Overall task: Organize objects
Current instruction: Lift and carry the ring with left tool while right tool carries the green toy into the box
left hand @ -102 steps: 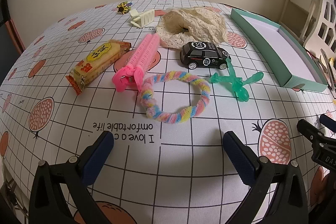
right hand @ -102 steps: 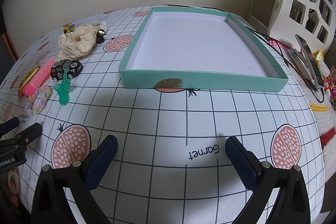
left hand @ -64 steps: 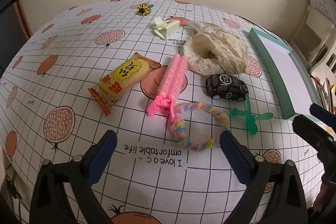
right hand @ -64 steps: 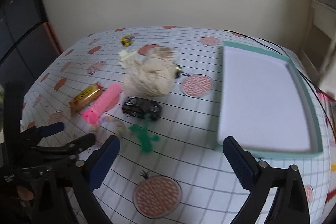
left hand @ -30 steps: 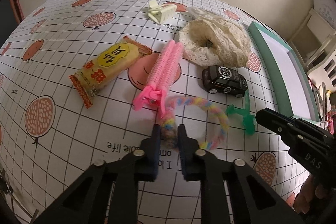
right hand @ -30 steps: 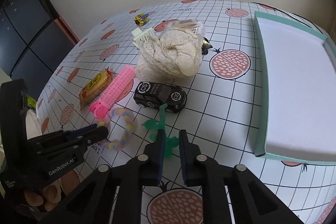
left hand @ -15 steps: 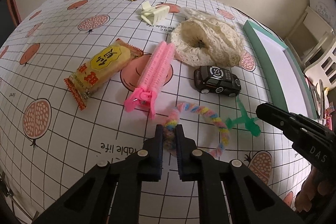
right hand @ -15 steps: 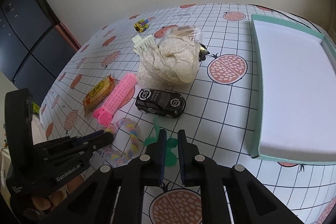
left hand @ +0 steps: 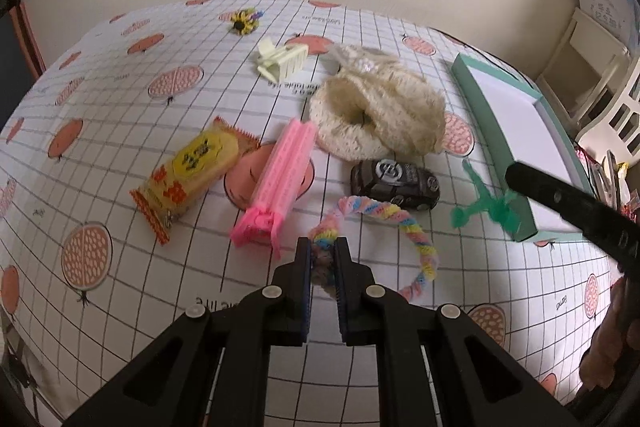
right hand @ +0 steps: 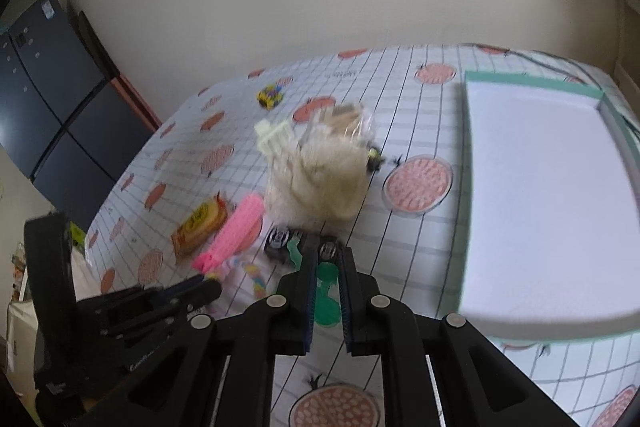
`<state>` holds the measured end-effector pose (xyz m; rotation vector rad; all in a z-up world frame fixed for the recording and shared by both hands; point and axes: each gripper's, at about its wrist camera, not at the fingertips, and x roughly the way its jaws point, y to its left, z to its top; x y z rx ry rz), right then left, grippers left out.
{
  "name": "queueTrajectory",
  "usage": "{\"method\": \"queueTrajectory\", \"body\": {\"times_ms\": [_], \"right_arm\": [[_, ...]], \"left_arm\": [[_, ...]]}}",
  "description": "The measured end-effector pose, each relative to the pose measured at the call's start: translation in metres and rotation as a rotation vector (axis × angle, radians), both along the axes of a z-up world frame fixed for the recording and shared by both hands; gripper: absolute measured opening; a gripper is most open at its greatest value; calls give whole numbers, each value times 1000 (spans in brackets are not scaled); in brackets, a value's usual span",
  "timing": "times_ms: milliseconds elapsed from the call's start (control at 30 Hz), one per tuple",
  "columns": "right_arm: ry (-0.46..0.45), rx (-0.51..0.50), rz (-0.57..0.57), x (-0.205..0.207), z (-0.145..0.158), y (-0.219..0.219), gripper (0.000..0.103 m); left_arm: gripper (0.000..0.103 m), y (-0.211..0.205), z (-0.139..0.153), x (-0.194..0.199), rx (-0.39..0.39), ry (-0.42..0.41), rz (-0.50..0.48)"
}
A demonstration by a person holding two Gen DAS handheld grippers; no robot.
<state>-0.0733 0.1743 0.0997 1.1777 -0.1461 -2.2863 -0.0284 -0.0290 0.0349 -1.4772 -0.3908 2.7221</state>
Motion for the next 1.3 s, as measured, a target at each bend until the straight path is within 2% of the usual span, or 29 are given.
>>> {"method": "queueTrajectory", "body": {"times_ms": [433, 600, 800, 1000, 1300], "right_arm": [[70, -71, -170, -45, 31, 56, 11], [100, -93, -258, -64, 39, 88, 11], [114, -115, -385, -80, 34, 124, 11], [112, -100, -491, -91, 26, 161, 11], [62, -45, -600, -106, -3, 202, 11]], "left_arm": [[11, 40, 53, -47, -44, 95, -84], [11, 73, 82, -80, -70, 145, -158], [11, 120, 106, -113, -84, 195, -240], [11, 158, 108, -138, -57, 204, -273], [11, 210, 84, -173, -49, 161, -313]]}}
